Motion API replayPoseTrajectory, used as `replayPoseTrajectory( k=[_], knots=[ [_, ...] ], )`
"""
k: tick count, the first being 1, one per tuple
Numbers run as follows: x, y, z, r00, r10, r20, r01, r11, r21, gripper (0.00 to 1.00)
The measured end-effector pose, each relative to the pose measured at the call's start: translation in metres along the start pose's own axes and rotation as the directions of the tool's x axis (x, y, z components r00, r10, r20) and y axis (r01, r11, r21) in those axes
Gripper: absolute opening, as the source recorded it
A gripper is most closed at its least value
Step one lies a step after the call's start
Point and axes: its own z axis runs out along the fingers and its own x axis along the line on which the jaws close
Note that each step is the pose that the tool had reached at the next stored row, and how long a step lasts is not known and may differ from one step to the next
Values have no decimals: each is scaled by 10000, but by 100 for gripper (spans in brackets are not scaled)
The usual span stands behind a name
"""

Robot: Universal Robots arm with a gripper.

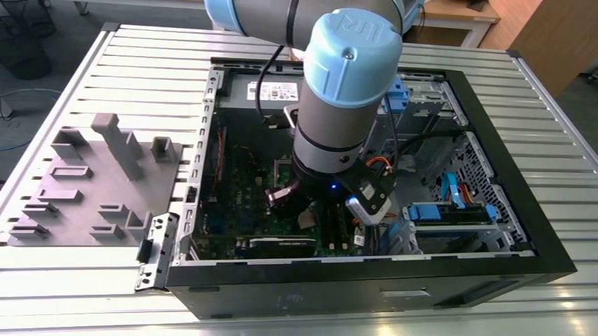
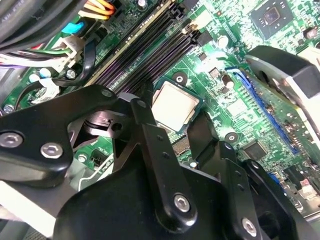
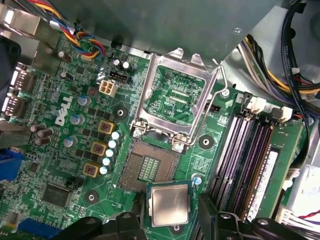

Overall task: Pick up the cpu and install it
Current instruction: 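Place the cpu into insertion slot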

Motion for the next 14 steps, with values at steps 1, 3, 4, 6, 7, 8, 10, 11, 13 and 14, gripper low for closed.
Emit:
replayPoseTrajectory(
  k=[1, 3, 4, 6, 7, 8, 10, 11, 13, 14],
  knots=[
    [1, 1, 3, 10000, 0, -7, 0, 10000, 22, 55],
    [5, 5, 9, 10000, 1, -12, -1, 10000, 37, 55],
    [10, 8, 11, 10000, 0, -12, 0, 10000, 41, 55],
    [30, 16, 15, 10000, -2, -10, 2, 10000, 39, 55],
    [43, 20, 15, 10000, 1, -12, -1, 10000, 38, 55],
    [53, 24, 17, 10000, 1, -7, -1, 10000, 33, 55],
    [69, 29, 18, 10000, 0, 3, 0, 10000, 38, 55],
    [73, 30, 17, 10000, 0, 2, 0, 10000, 41, 55],
    [73, 29, 24, 10000, -1, 2, 1, 10000, 42, 55],
    [71, 29, 23, 10000, -2, 1, 2, 10000, 43, 55]
  ],
)
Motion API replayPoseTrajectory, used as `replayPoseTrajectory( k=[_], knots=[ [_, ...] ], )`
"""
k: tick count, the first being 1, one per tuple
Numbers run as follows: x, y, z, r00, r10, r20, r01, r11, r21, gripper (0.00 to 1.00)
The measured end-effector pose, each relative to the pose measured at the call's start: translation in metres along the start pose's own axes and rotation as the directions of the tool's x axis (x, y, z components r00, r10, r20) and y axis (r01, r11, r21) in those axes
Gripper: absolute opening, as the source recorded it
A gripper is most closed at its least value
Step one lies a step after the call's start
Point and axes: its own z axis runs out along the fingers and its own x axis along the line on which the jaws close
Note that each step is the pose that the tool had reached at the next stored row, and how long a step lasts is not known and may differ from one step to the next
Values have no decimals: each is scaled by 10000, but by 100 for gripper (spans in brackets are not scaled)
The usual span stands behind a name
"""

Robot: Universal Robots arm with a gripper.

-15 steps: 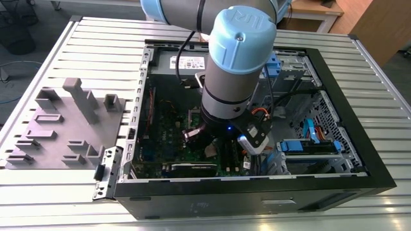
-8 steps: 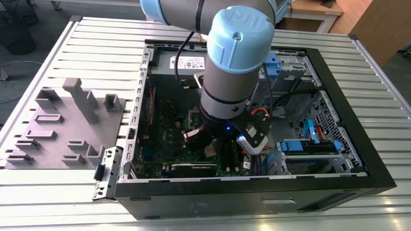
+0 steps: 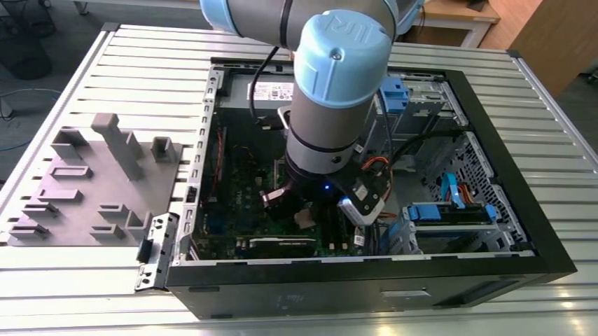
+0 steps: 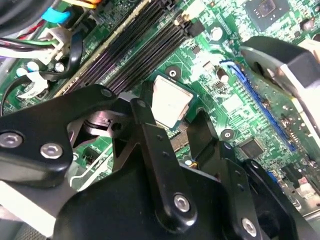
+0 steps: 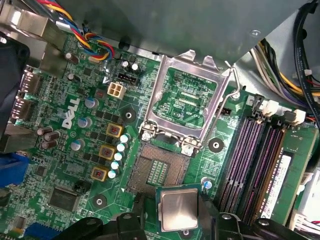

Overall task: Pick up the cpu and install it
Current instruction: 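Place the cpu into insertion slot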

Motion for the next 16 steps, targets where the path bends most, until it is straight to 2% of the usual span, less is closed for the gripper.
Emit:
replayPoseTrajectory(
  k=[10, 16],
  knots=[
    [-62, -21, -3, 10000, -3, -7, 3, 10000, -1, 55],
    [-64, -17, -96, 10000, -4, -6, 4, 10000, -4, 55]
  ],
)
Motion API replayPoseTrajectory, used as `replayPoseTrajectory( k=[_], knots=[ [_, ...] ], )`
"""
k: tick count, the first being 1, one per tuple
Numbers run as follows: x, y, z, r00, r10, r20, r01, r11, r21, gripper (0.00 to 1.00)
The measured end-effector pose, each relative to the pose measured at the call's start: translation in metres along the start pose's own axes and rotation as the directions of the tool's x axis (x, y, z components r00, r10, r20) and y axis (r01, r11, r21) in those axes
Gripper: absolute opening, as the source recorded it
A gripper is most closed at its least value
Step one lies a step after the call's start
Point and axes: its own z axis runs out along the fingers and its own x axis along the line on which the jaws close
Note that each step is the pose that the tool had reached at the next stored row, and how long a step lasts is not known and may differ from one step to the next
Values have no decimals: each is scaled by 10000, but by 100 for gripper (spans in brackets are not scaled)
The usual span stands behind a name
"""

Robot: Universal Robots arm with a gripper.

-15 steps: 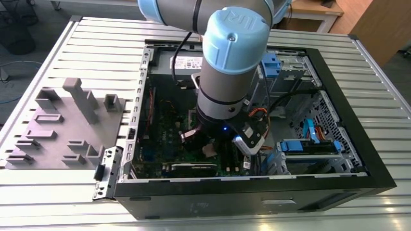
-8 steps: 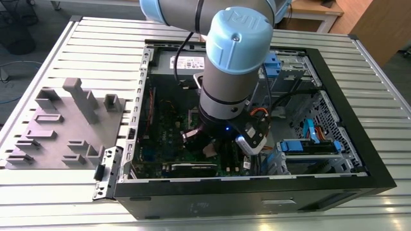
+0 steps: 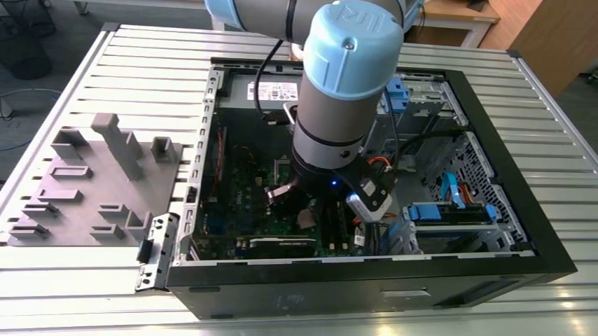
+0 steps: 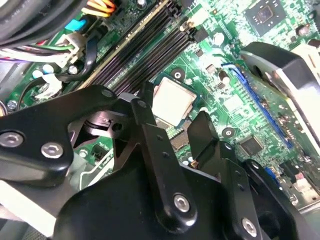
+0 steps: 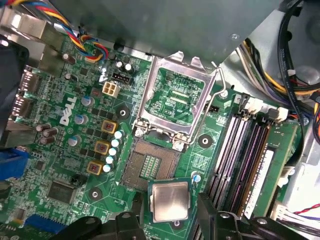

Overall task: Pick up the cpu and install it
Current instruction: 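Place the cpu into insertion slot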

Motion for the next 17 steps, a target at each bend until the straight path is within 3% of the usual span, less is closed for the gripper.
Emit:
replayPoseTrajectory(
  k=[4, 7, 8, 12, 15, 17],
  knots=[
    [-2, -1, 0, 10000, 1, -19, -1, 10000, -2, 55],
    [-29, -10, 1, 9990, -1, -436, -5, 9999, -142, 55],
    [-30, -11, 0, 9989, -1, -475, -7, 9999, -152, 55],
    [-50, -17, 2, 9988, -2, -493, -6, 9999, -160, 55],
    [-109, -37, 1, 9981, 0, -611, -10, 9999, -158, 55],
    [-111, -38, 0, 9981, 1, -619, -11, 9999, -152, 55]
  ],
)
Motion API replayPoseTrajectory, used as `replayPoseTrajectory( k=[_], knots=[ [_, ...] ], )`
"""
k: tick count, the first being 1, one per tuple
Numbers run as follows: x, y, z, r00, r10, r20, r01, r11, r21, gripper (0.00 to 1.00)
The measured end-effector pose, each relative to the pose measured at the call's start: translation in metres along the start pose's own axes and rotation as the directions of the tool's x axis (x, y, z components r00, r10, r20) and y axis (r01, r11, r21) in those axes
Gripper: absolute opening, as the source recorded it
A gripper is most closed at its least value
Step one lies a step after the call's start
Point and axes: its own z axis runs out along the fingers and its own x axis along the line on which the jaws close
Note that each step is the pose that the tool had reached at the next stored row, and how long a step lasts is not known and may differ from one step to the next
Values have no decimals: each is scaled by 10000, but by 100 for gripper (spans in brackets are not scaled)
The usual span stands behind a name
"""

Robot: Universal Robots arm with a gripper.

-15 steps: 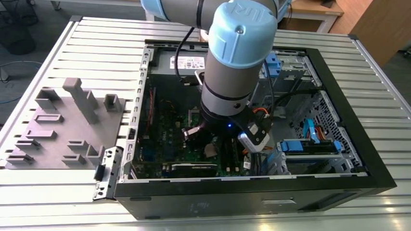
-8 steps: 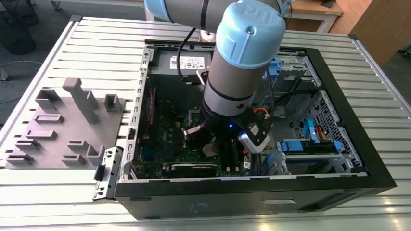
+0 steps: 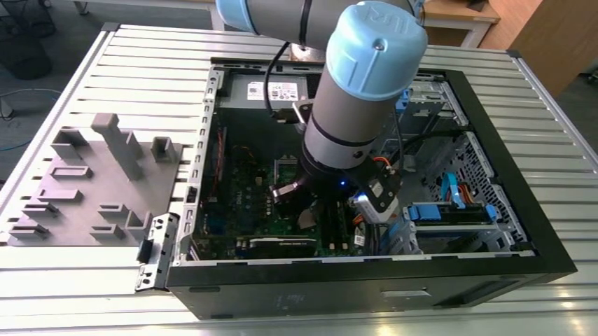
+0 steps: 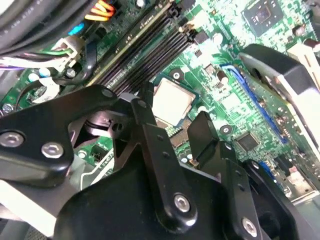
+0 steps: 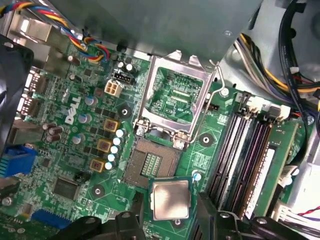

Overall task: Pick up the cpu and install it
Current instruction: 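Place the cpu into insertion slot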

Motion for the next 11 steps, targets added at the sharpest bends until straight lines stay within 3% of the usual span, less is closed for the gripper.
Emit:
replayPoseTrajectory(
  k=[1, 2, 4, 5, 9, 10, 11],
  knots=[
    [0, 0, 1, 10000, 1, -12, -1, 10000, -2, 55],
    [-6, -1, 5, 9999, -1, -124, 1, 10000, -43, 55],
    [-26, -8, 8, 9988, -4, -481, -3, 9999, -160, 55],
    [-32, -11, 8, 9980, -7, -630, -6, 9998, -211, 55],
    [-38, -13, 9, 9979, -8, -654, -6, 9998, -217, 55],
    [-59, -19, 9, 9977, -8, -672, -7, 9998, -221, 55],
    [-78, -24, 9, 9974, -6, -727, -10, 9998, -221, 55]
  ],
)
